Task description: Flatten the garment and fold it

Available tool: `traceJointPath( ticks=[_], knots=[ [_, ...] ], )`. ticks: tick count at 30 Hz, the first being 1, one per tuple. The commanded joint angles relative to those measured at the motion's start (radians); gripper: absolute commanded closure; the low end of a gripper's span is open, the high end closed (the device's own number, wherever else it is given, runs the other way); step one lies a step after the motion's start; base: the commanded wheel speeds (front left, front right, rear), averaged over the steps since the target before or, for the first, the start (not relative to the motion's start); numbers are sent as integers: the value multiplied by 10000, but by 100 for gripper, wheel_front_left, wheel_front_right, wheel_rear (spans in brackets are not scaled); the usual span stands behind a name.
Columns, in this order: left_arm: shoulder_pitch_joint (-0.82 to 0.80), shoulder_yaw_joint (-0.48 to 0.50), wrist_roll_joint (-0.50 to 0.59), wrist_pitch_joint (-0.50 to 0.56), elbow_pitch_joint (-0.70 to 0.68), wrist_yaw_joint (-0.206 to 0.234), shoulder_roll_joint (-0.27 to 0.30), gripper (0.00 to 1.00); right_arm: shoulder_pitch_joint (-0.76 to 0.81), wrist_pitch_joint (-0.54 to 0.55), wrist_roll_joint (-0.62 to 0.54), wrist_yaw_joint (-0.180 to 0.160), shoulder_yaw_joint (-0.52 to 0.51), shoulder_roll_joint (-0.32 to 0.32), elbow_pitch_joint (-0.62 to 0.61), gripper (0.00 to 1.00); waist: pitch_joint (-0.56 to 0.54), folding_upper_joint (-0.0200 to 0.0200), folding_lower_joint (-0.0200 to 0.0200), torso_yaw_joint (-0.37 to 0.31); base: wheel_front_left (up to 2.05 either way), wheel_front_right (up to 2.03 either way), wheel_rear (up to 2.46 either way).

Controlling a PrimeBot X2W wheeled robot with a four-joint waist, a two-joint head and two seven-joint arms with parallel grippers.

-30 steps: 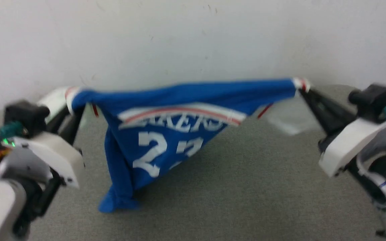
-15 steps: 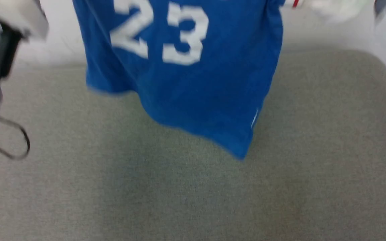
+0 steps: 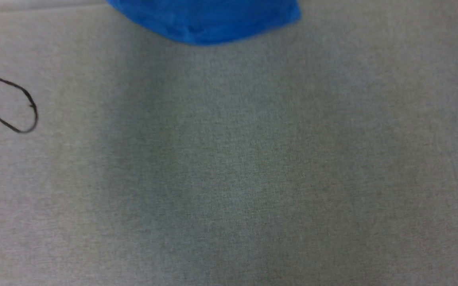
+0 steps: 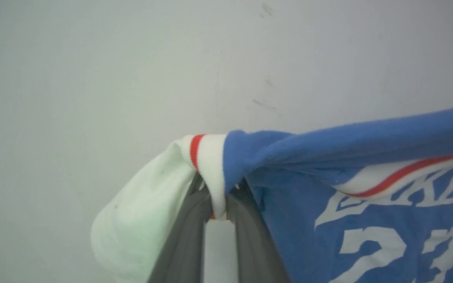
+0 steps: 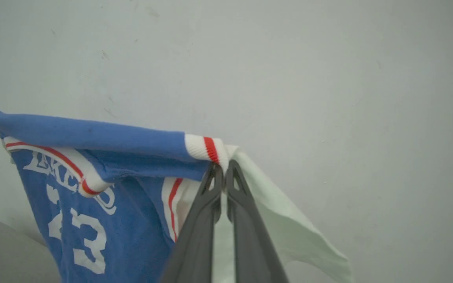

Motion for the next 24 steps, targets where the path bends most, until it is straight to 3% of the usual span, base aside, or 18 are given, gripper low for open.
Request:
traceJointPath(
  ticks=[1,13,19,24],
  knots=[
    [116,121,-189,-283,579,-109,-84,100,64,-335,201,-27,294,54,503,100,645,0,-4,-187,0,0,0],
    [3130,372,-1533,-1347,3341,-970,-1359,100,2666,-1413,1903,-27,2829,482,2674,100,-388,0,-4,115,0,0,0],
    [5322,168,-1573,-1972,3458,-1159,-1312,100,4587,-1661,2761,-27,3885,288,2392,100,-1597,0,-4,49,0,0,0],
    [7535,29,-1512,-2265,2378,-945,-1056,100,6330,-1909,3146,-27,4164,-315,1382,100,-2601,0,-4,6,0,0,0]
  ],
)
